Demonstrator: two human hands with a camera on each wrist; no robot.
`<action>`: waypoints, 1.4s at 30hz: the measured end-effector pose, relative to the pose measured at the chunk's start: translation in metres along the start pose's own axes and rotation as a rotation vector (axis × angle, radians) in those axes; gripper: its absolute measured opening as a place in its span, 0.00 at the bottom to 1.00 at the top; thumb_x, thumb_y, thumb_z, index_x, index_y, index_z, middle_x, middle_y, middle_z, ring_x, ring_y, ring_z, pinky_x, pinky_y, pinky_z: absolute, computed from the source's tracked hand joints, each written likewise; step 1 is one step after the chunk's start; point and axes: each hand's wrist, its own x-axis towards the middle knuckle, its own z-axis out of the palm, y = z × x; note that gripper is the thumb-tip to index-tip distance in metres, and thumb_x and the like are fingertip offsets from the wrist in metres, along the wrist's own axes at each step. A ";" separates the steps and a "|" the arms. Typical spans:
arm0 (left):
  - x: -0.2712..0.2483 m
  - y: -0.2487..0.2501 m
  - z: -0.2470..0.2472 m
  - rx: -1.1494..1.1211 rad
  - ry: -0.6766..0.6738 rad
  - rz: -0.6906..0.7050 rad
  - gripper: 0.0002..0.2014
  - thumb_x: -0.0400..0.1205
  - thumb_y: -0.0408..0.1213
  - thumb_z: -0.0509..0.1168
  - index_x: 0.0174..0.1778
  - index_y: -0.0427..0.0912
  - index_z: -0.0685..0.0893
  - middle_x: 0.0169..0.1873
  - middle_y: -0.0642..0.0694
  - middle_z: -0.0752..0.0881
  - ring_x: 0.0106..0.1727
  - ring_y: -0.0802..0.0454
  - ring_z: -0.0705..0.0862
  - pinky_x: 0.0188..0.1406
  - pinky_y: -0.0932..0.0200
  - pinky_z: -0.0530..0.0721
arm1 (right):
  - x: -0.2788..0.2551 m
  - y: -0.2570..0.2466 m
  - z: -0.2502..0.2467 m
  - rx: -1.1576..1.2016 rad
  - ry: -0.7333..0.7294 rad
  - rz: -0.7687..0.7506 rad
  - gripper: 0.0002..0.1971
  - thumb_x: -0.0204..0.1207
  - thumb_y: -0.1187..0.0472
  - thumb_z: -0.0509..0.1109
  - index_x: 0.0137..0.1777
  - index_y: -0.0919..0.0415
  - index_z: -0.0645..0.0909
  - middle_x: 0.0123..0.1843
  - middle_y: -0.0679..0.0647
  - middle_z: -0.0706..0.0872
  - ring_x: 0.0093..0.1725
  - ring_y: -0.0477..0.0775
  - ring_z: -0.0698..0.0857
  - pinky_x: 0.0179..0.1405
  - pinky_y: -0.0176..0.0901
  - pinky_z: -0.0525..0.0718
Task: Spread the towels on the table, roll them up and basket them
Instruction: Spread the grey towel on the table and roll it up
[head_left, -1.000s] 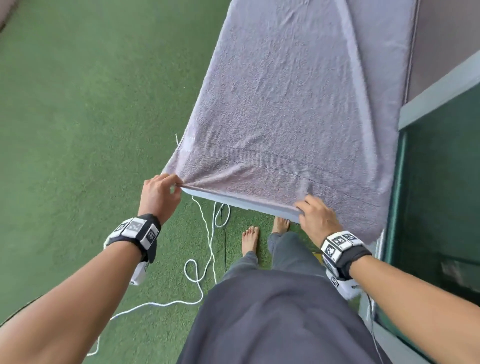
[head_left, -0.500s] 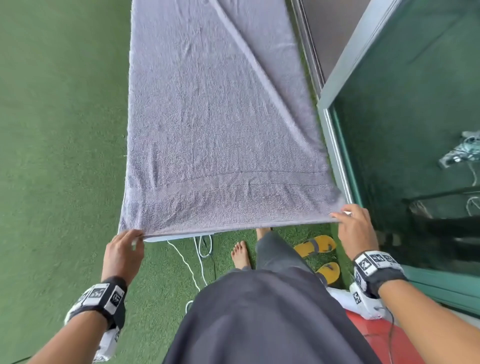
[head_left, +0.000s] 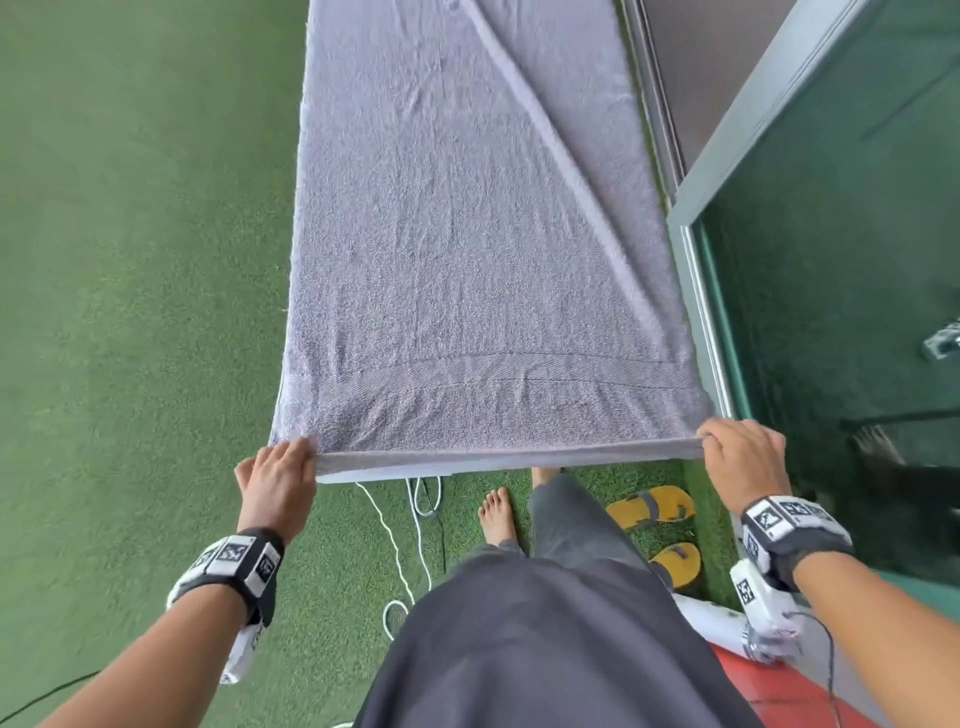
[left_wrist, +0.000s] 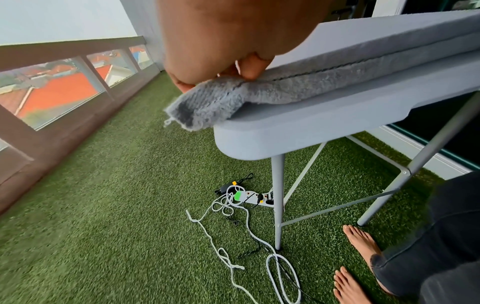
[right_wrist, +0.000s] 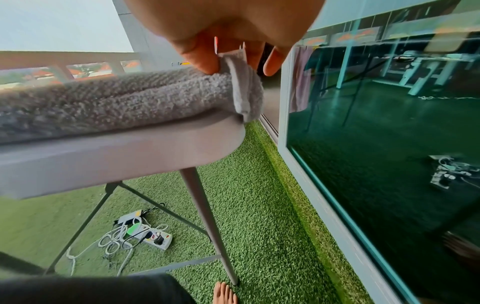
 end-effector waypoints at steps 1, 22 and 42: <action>0.006 0.003 0.000 0.026 -0.023 -0.022 0.06 0.83 0.39 0.56 0.51 0.48 0.78 0.45 0.47 0.81 0.47 0.49 0.73 0.54 0.47 0.62 | 0.005 -0.002 0.000 -0.030 -0.025 0.032 0.18 0.80 0.52 0.49 0.47 0.53 0.82 0.46 0.50 0.85 0.46 0.53 0.76 0.58 0.53 0.68; 0.001 -0.011 0.017 -0.094 0.045 0.324 0.25 0.63 0.25 0.81 0.57 0.35 0.86 0.52 0.41 0.86 0.52 0.44 0.82 0.55 0.51 0.81 | 0.001 -0.023 0.021 0.029 -0.049 -0.008 0.16 0.69 0.69 0.73 0.56 0.54 0.83 0.62 0.50 0.76 0.58 0.52 0.76 0.44 0.42 0.81; 0.028 -0.002 0.003 0.075 0.055 0.118 0.06 0.80 0.42 0.57 0.44 0.48 0.78 0.36 0.51 0.80 0.38 0.49 0.80 0.47 0.49 0.69 | 0.025 -0.017 0.017 -0.122 0.059 -0.030 0.08 0.79 0.54 0.57 0.45 0.49 0.78 0.42 0.46 0.82 0.43 0.52 0.78 0.52 0.50 0.65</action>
